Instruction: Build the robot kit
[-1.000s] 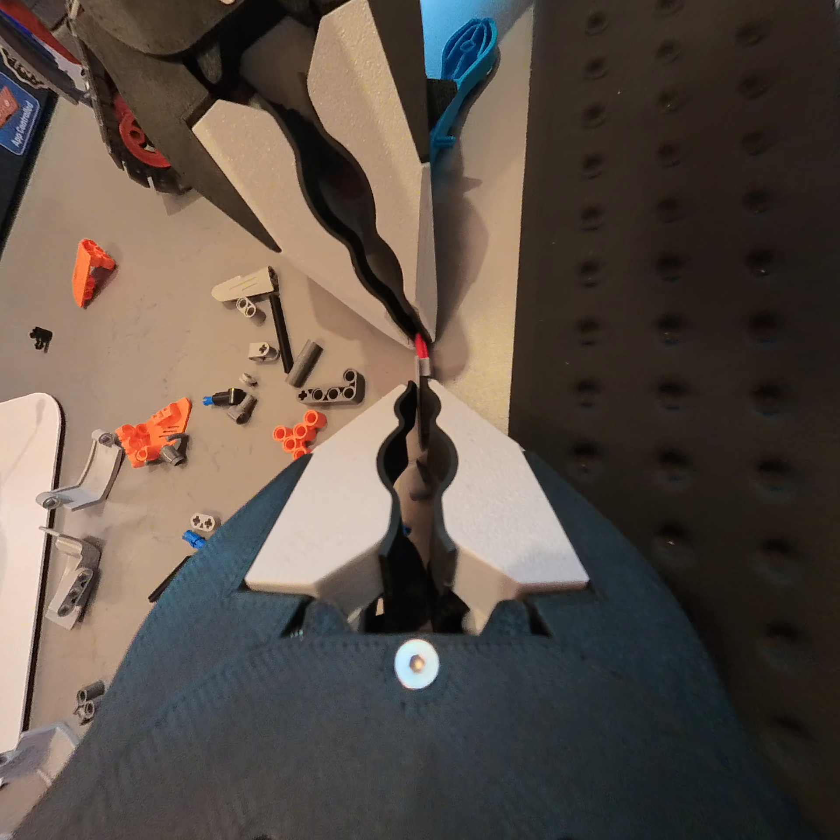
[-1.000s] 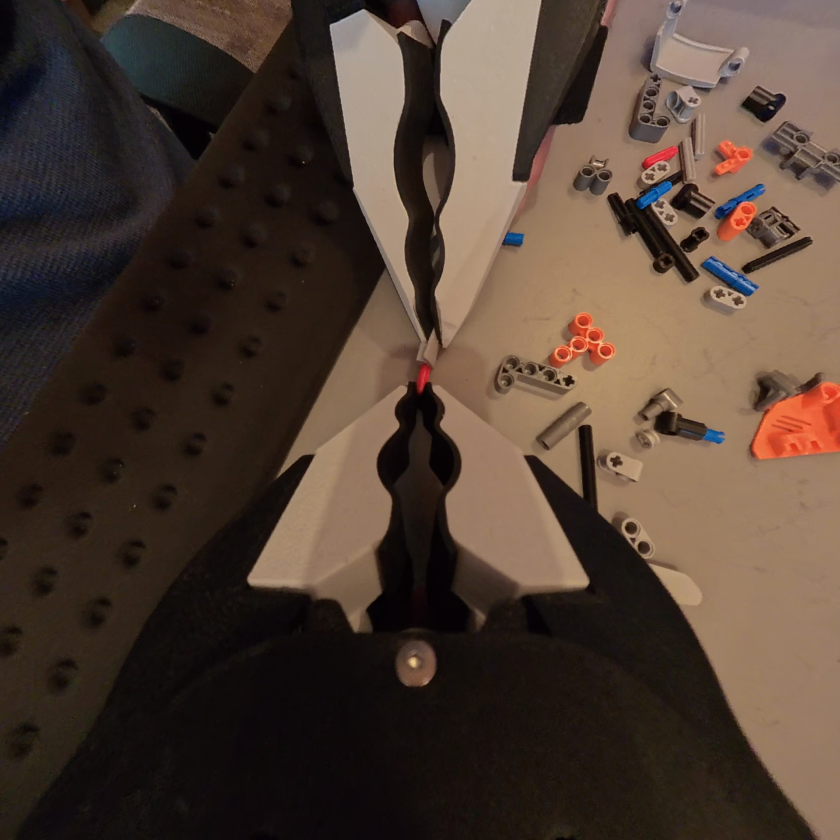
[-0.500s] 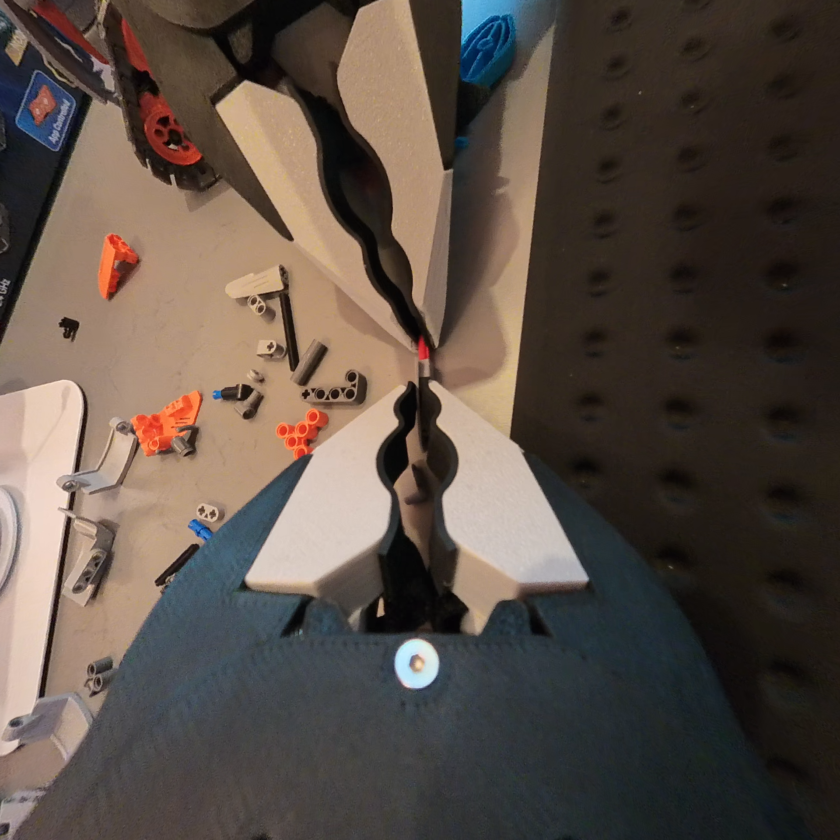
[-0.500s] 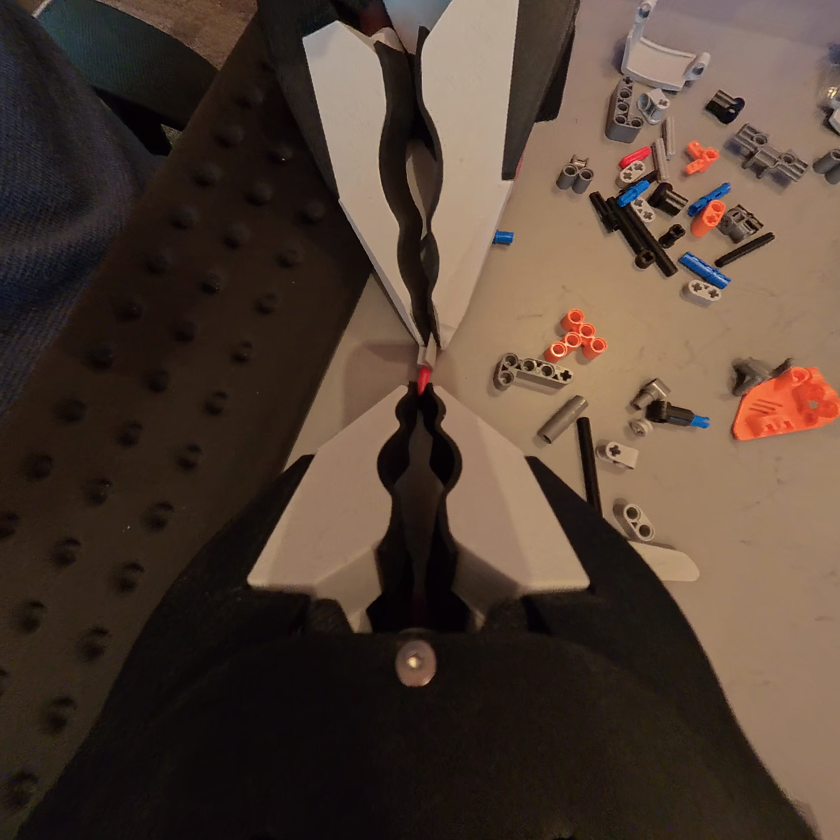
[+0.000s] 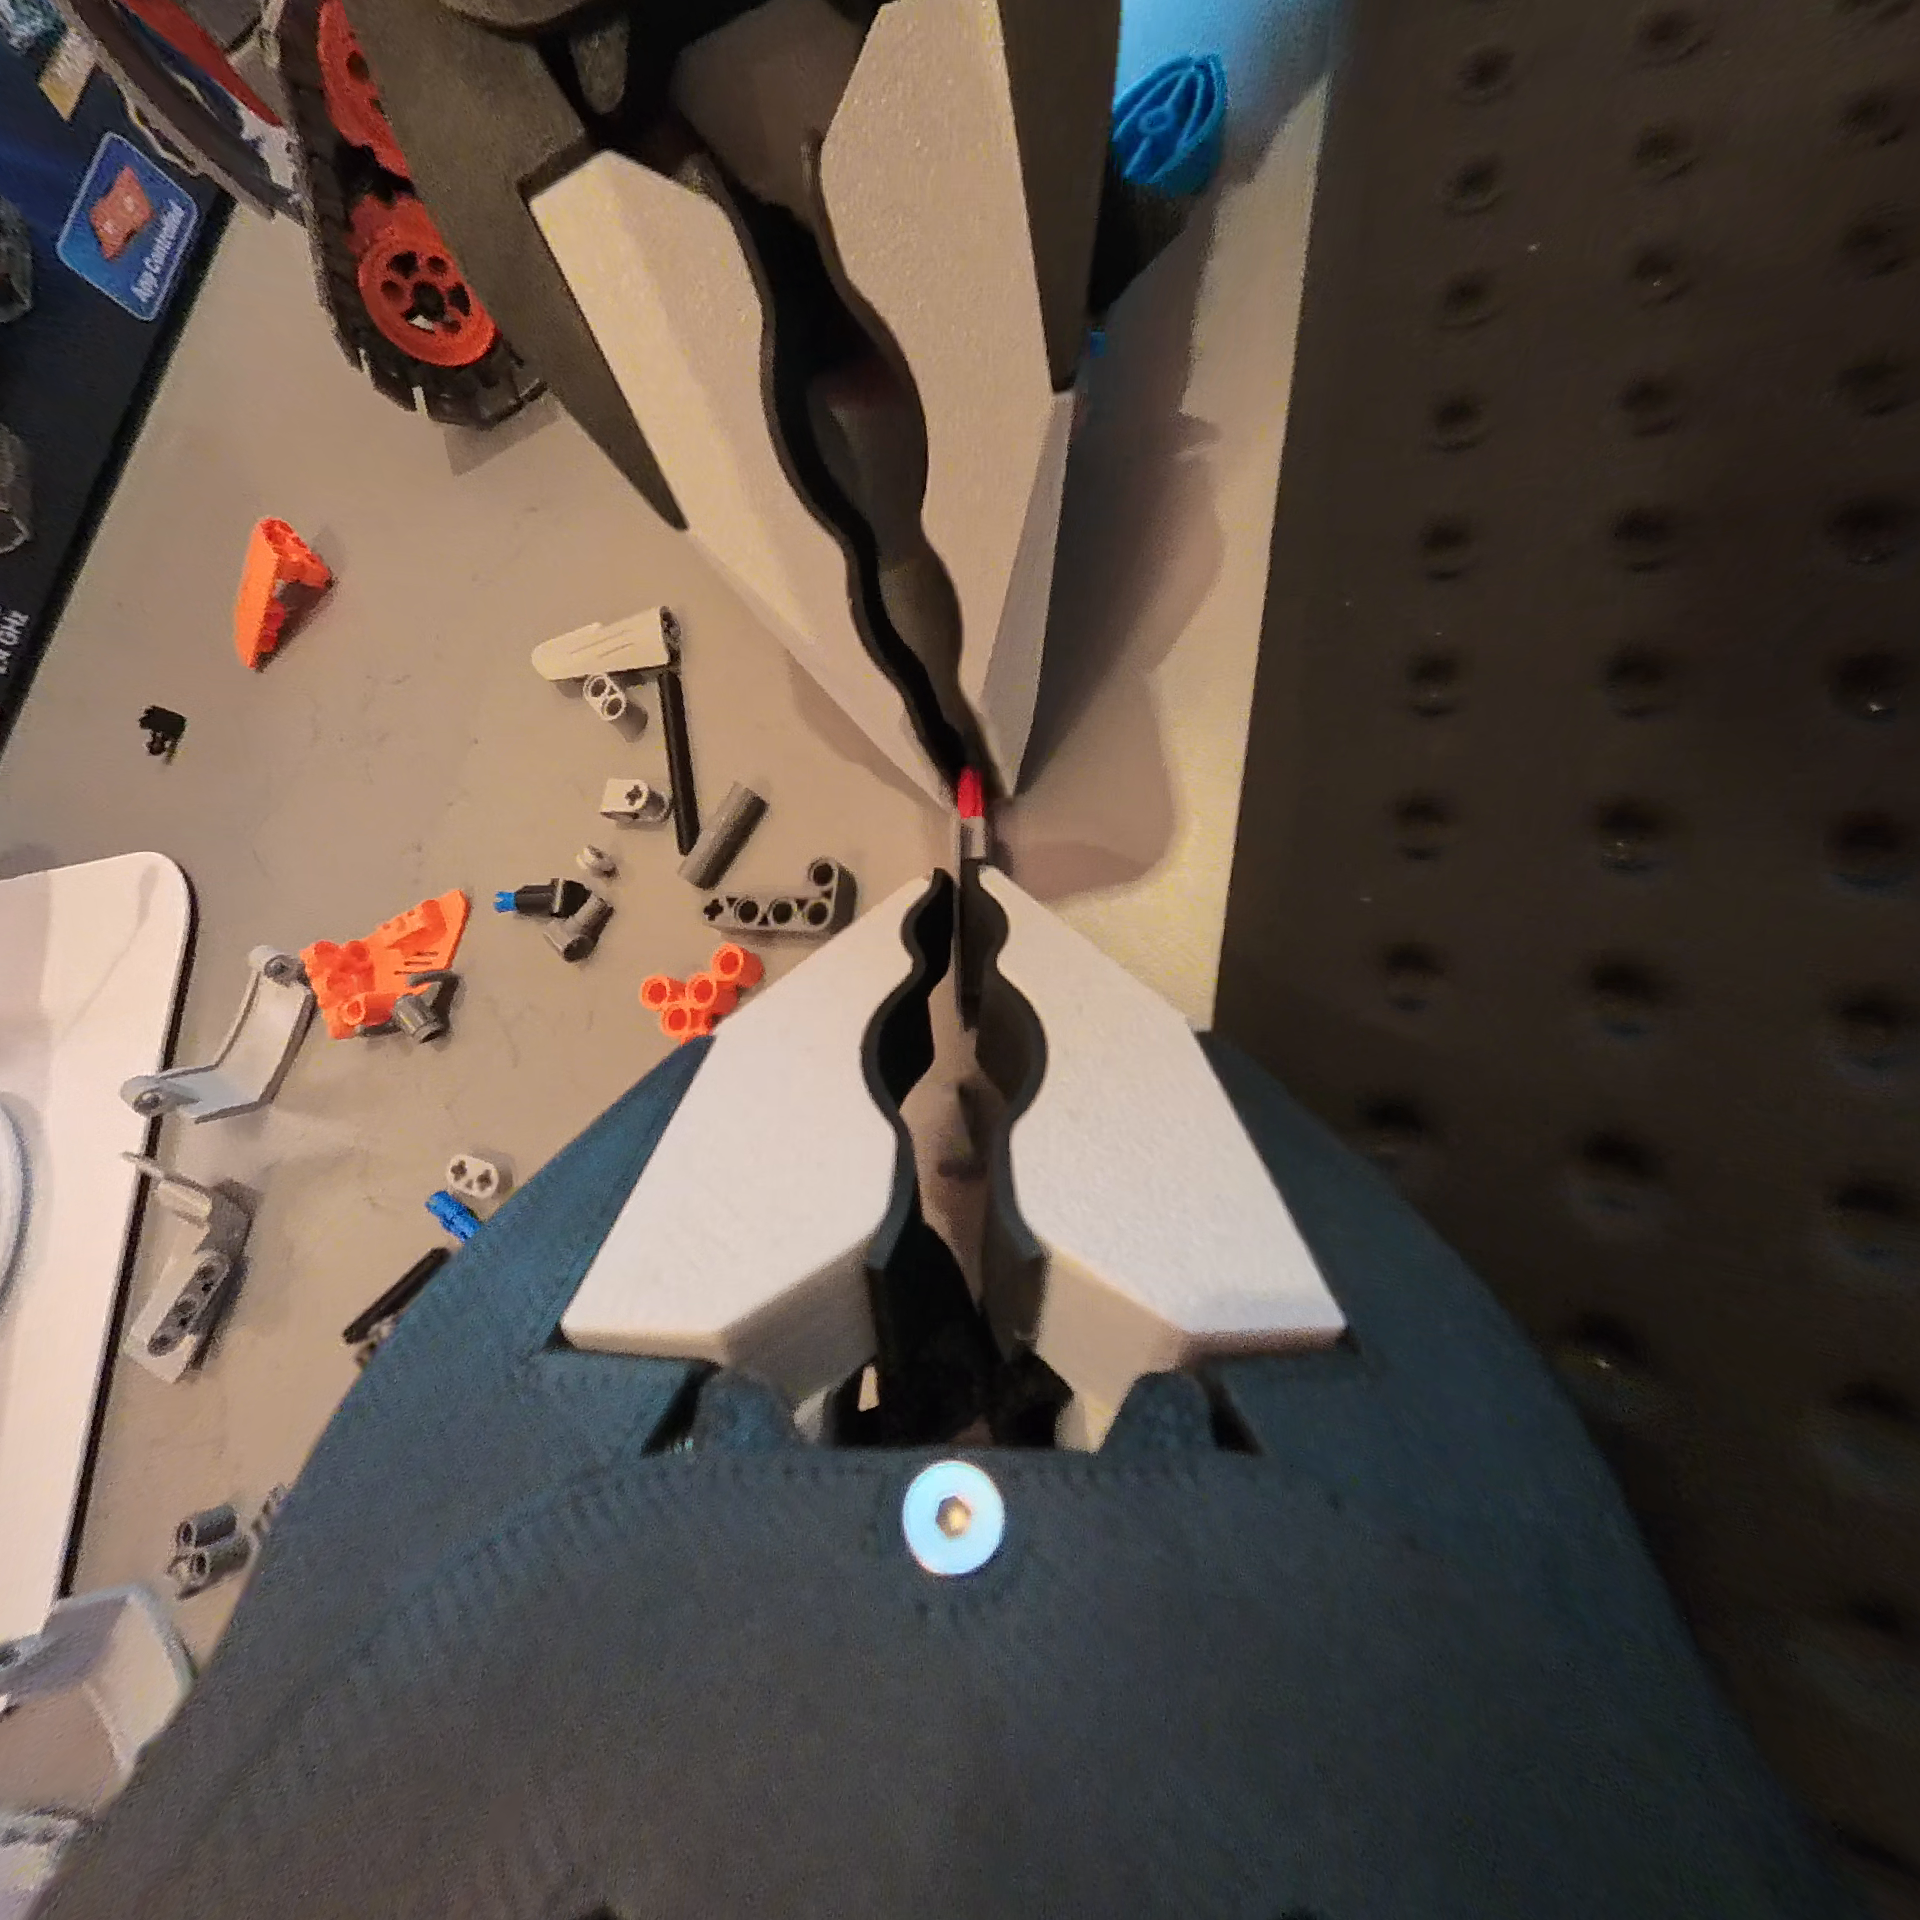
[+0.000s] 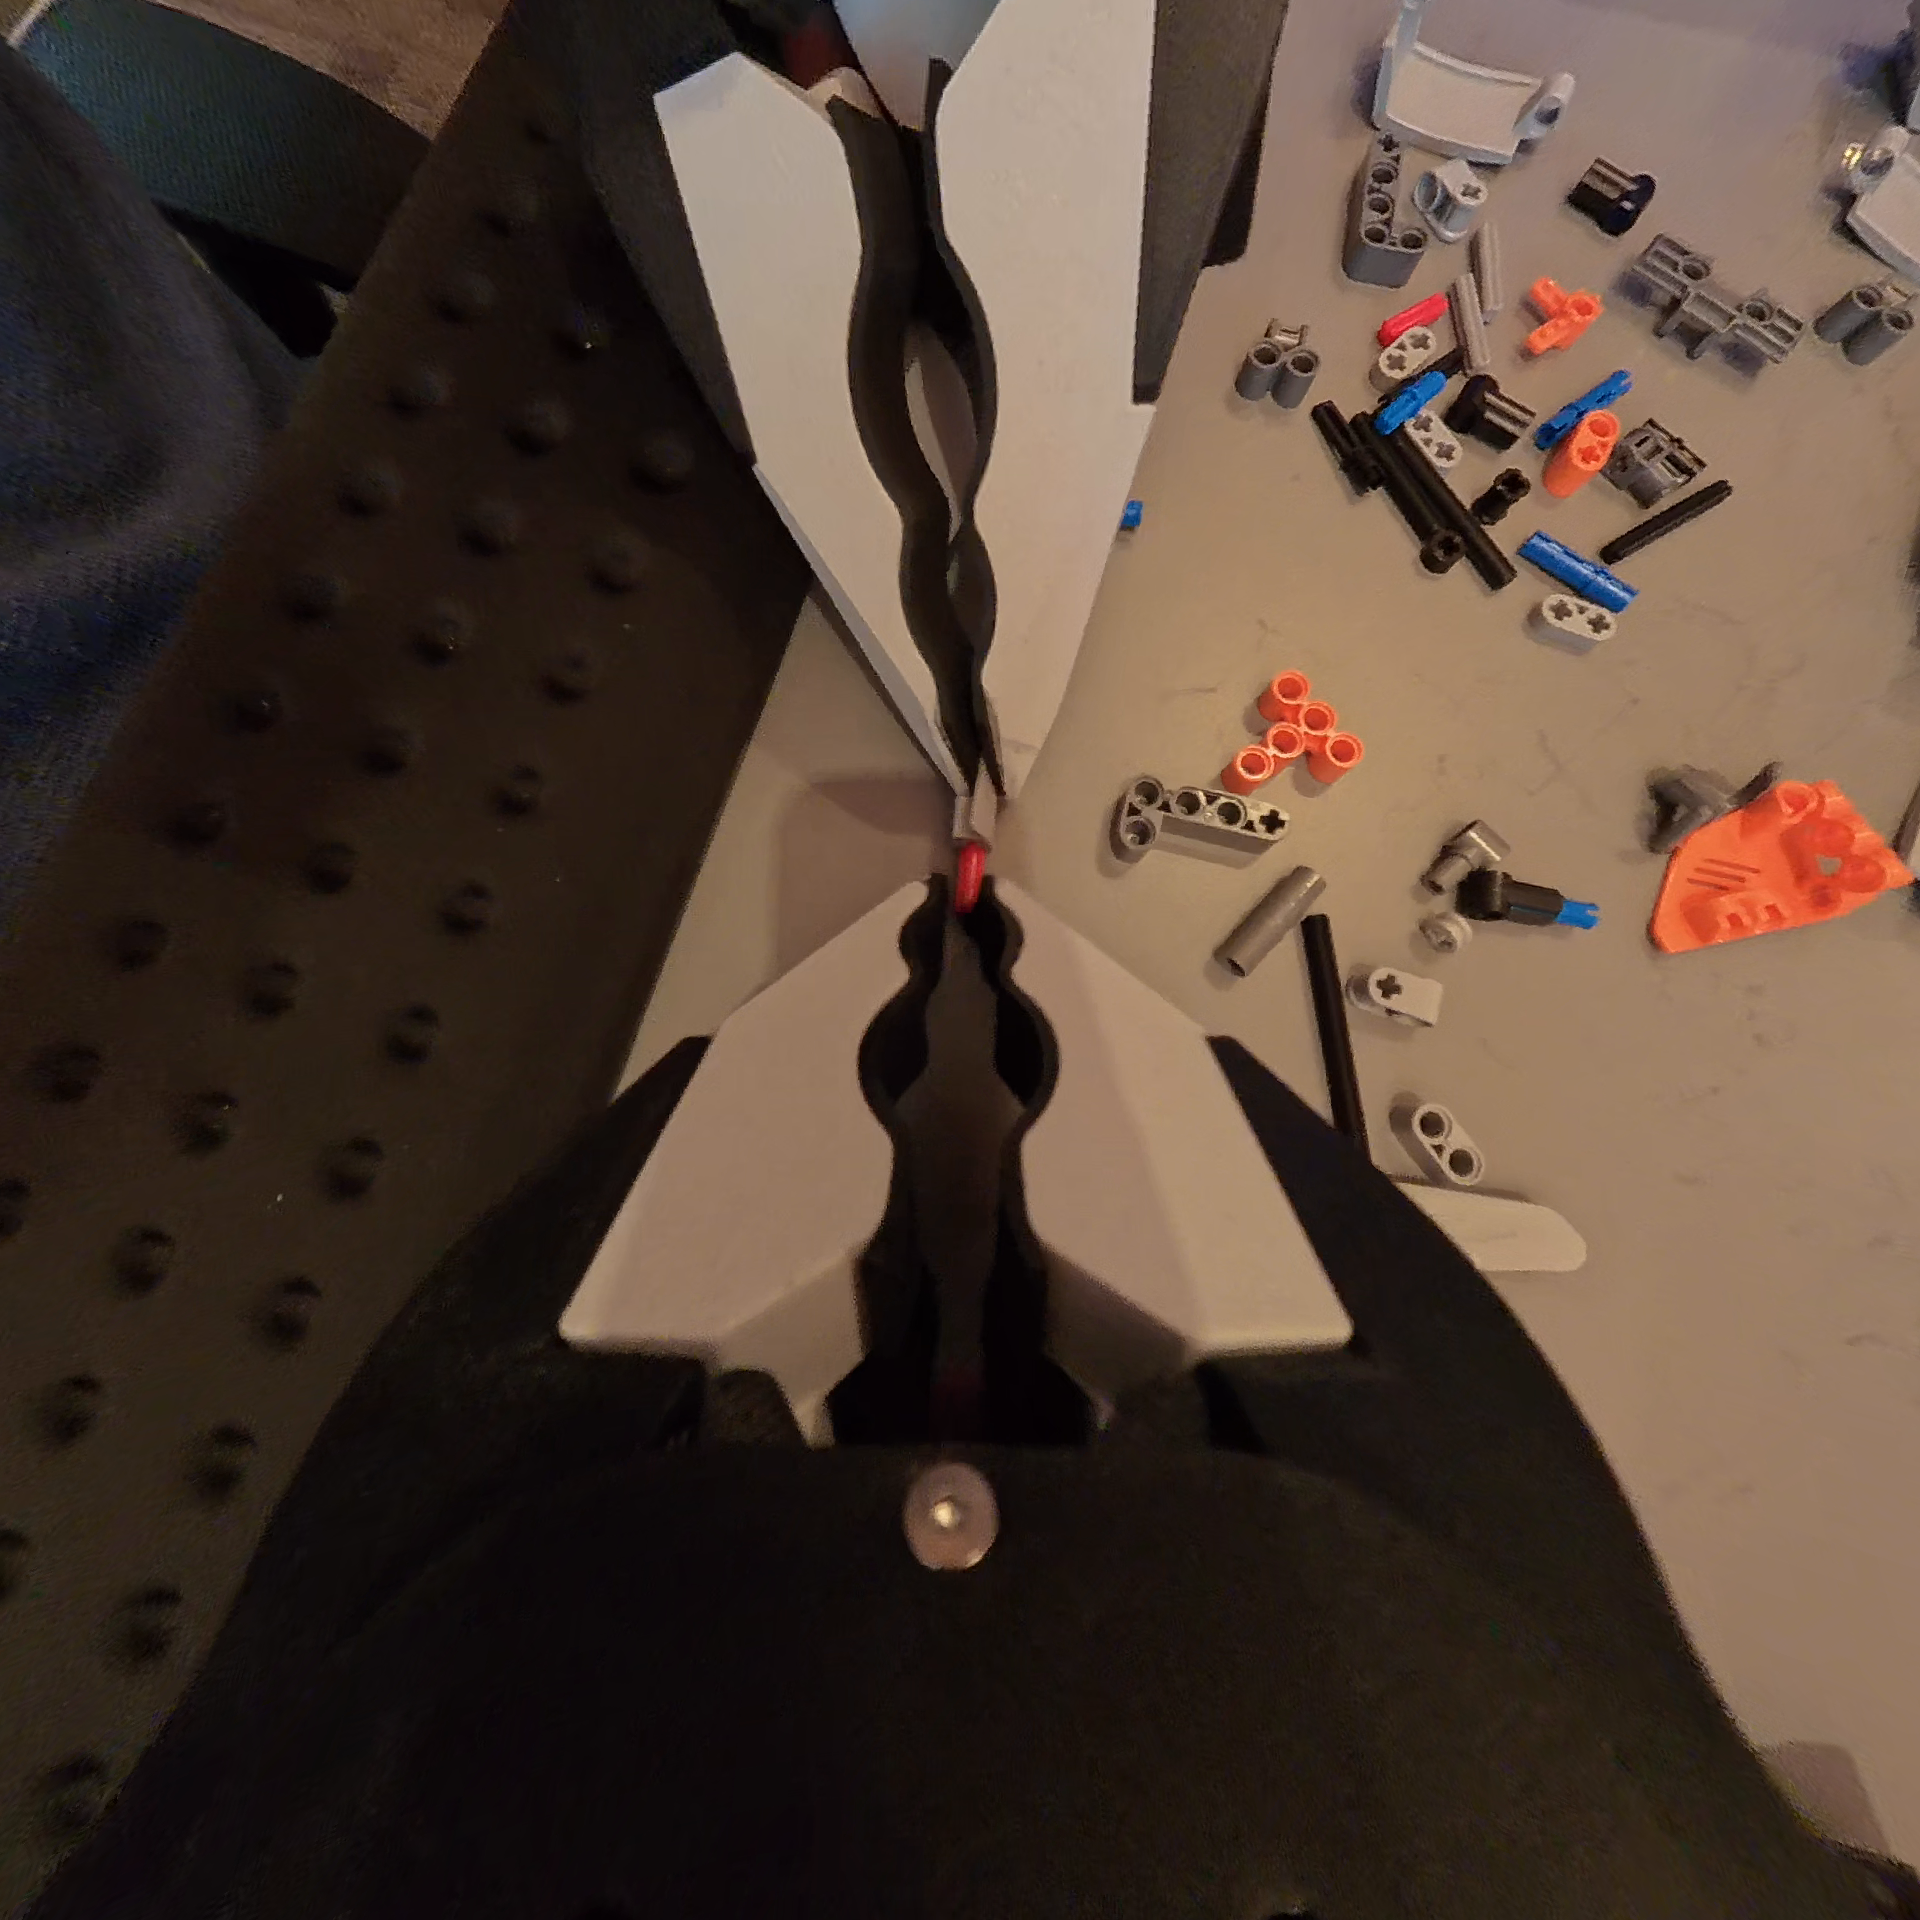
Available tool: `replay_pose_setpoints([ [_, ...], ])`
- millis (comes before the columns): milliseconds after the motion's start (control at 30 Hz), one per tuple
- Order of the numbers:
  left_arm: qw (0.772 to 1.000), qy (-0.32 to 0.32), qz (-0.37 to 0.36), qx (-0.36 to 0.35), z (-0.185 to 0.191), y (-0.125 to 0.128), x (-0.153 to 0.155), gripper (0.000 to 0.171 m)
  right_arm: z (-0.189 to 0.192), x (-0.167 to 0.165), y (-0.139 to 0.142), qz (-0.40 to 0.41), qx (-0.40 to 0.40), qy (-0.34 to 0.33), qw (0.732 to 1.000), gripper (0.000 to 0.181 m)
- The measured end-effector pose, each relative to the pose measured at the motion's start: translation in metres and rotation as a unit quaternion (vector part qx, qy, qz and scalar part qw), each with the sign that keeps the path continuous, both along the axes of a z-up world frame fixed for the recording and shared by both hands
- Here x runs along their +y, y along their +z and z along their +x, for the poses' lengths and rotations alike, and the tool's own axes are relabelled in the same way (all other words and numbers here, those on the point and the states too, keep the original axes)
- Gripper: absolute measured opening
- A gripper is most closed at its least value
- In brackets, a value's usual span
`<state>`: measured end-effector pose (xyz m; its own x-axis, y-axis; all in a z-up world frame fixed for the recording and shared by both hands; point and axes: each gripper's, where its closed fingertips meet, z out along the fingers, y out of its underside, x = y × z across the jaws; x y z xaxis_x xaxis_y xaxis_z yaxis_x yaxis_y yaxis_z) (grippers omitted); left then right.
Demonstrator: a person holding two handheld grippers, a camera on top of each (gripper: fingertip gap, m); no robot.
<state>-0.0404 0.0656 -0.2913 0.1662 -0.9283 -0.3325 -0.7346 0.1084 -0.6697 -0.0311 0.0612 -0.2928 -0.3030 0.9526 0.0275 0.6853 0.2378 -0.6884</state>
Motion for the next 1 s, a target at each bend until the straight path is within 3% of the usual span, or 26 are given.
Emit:
replay_pose_setpoints([
  [33, 1.000, -0.001, -0.001, 0.001, 0.0012, -0.0003, -0.0003, 0.000, 0.0023, -0.0010, 0.0002, -0.001, -0.005, 0.003, 1.000, 0.013],
  [167, 1.000, 0.000, -0.016, -0.006, 0.0007, -0.0006, -0.0006, 0.000, 0.0074, 0.0063, 0.0003, 0.013, -0.014, -0.001, 1.000, 0.000],
  [1000, 1.000, 0.000, 0.007, 0.001, 0.0038, -0.0001, -0.0004, 0.000, 0.0025, 0.0041, 0.0000, 0.021, -0.008, -0.005, 1.000, 0.000],
])
